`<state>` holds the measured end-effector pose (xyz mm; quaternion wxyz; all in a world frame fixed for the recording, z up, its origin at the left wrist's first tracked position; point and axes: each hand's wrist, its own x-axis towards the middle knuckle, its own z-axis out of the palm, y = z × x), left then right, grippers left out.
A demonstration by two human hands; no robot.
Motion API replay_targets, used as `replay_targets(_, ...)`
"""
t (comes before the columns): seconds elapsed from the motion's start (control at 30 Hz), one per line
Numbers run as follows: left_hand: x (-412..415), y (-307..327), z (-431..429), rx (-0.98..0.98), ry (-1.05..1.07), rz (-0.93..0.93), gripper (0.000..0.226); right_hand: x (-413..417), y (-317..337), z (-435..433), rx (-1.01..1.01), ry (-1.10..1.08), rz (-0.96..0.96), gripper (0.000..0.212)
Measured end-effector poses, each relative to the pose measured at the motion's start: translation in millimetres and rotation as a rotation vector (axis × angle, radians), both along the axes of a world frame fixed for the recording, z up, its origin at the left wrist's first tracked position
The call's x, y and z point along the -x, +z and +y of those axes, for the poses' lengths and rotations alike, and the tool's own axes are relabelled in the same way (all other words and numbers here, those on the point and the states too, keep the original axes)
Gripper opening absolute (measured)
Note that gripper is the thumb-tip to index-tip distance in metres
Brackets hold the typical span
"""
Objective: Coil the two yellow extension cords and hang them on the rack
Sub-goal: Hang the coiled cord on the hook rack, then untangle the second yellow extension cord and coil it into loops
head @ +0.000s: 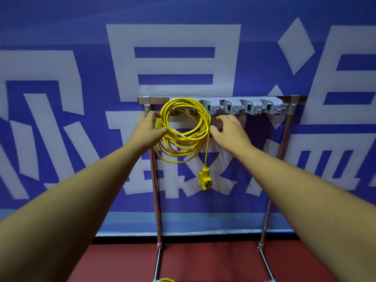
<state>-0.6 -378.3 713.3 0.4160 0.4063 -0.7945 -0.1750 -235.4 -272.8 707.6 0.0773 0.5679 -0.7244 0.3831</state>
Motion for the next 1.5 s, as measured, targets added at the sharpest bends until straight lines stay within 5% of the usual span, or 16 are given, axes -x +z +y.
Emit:
replay_targets(0.5,-12.6,-161.1,180.2,-0.326,-0.095,-0.398,0.044,-22.6,-146.7,171.7,-0.394,-0.117,-0.082,0.058)
replay_targets(1.5,23.2,-631.4,249.6,-0.909,-0.342,-0.778,0.022,-14.5,-630.4,278.2,-1.133,0.007,-0.395,0.03)
